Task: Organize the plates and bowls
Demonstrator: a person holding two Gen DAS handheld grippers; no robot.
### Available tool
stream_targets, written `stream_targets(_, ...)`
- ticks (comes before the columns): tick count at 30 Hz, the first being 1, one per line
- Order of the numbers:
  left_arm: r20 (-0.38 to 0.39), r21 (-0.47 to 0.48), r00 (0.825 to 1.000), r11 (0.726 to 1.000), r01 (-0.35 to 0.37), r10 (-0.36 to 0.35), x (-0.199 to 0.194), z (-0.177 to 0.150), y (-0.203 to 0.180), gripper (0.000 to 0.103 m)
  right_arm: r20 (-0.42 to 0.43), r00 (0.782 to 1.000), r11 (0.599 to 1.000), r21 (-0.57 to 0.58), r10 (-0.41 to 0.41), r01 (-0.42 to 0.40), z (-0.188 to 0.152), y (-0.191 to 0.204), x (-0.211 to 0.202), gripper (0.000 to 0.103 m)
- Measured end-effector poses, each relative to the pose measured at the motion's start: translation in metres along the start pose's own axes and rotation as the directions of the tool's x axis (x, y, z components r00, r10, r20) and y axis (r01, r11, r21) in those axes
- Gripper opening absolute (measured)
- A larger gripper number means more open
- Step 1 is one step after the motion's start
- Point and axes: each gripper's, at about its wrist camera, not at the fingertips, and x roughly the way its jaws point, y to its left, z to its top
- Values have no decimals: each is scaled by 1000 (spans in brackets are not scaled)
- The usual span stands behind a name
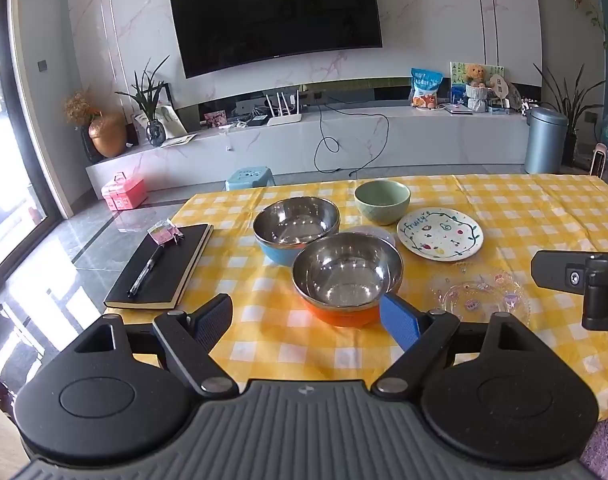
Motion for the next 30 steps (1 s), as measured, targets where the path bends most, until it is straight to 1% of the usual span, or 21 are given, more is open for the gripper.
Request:
stream_targets(27,-7,-1,1000,1000,-2,1,0,-4,-3,98,-5,1000,1000,5,3,-2,4,-2,-1,101)
stream_targets(30,-7,-2,1000,1000,-2,2,0,-4,-4,98,-2,1000,1000,9,0,0,0,1,1,101)
